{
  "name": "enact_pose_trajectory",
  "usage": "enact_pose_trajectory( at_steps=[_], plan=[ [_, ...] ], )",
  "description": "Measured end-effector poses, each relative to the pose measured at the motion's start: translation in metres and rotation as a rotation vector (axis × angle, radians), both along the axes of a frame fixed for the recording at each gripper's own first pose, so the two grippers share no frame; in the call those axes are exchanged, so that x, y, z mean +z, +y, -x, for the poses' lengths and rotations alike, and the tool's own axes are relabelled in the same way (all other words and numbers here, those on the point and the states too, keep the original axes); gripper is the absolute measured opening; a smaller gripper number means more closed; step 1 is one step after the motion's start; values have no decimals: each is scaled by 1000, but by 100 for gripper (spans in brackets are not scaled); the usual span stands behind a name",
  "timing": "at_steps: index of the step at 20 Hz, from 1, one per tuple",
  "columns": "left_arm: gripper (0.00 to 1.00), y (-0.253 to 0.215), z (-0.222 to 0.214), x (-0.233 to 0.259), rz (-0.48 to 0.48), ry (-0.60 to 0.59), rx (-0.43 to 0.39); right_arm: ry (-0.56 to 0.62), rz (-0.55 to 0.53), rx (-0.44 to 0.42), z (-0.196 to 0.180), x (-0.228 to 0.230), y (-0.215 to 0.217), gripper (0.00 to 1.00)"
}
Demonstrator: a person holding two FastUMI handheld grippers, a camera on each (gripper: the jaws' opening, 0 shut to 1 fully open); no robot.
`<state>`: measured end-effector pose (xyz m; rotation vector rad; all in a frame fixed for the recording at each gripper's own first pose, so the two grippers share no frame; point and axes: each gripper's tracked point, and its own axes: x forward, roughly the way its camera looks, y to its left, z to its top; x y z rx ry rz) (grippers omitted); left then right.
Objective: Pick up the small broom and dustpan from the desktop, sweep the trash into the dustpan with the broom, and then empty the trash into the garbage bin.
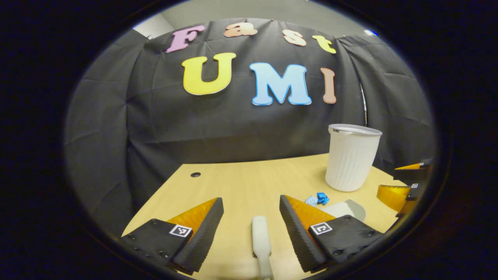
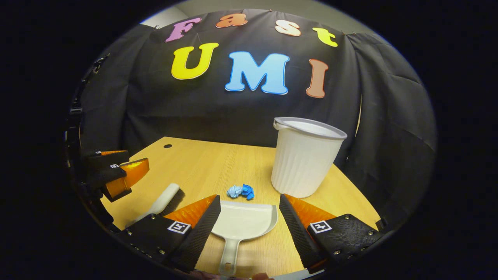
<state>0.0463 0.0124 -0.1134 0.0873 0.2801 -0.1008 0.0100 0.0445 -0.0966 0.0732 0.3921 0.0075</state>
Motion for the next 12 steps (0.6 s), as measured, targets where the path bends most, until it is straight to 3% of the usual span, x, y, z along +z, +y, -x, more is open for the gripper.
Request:
enact_pose_trajectory(
  at_steps=[12],
  plan=[
    [99,-14,10,-109,-32,360,-30,336,-19,57,22,-81,13,96]
  ],
)
